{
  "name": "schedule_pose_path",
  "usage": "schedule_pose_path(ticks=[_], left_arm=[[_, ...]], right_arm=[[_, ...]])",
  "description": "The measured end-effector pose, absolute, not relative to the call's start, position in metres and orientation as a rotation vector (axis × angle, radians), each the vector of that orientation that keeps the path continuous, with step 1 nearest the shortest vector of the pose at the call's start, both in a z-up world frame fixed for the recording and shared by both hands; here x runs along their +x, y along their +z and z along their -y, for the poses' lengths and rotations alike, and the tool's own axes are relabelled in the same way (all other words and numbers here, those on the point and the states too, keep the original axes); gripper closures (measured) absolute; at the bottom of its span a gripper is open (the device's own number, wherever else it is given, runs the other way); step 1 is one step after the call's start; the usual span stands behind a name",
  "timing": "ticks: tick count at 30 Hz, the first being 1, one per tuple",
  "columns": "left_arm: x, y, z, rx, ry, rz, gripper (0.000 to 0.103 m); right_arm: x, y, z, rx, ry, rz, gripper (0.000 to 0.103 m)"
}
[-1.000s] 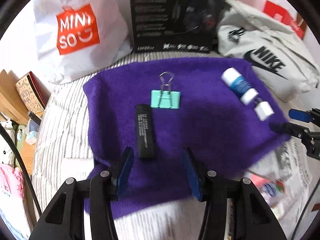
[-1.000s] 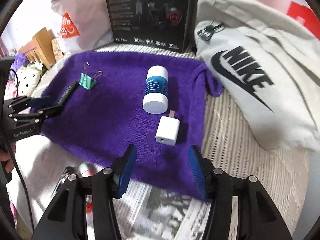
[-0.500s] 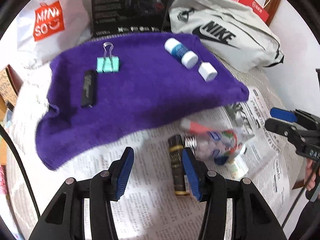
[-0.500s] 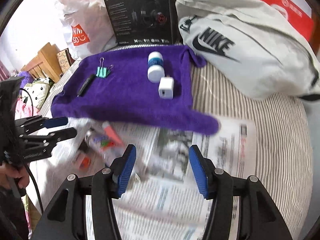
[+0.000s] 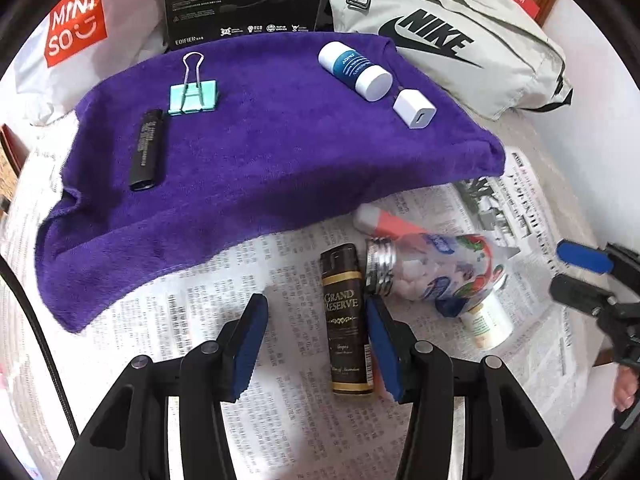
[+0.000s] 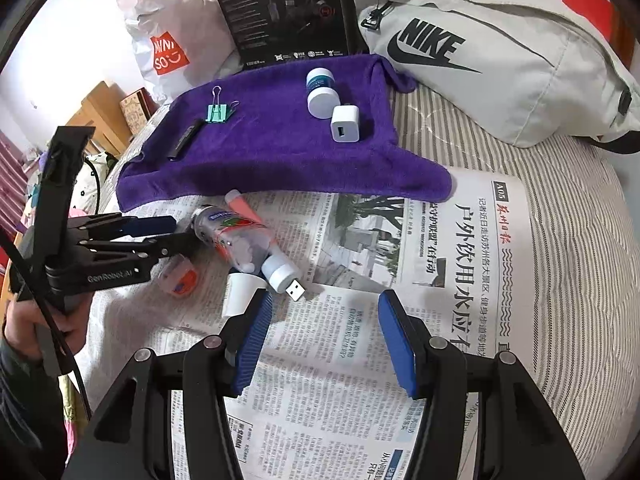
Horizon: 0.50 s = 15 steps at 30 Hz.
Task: Organize rigid objects
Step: 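Grasp the gold Grand Reserve tube with the left gripper while the right gripper grasps the white cap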
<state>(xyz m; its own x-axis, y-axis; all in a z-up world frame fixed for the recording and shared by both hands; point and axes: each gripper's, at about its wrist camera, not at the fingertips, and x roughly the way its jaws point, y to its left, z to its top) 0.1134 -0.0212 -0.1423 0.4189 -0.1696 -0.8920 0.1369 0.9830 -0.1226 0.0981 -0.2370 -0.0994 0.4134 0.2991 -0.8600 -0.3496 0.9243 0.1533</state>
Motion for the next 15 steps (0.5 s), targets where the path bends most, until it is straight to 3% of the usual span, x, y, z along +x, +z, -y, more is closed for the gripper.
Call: schedule_pose_path(ticks=[15], left_arm=[[0.096, -0.144, 0.020, 0.083, -0.124, -1.098, 0.055]], right_arm=[[0.101, -0.106, 0.237, -0.052, 0.405, -1.081, 0.048]])
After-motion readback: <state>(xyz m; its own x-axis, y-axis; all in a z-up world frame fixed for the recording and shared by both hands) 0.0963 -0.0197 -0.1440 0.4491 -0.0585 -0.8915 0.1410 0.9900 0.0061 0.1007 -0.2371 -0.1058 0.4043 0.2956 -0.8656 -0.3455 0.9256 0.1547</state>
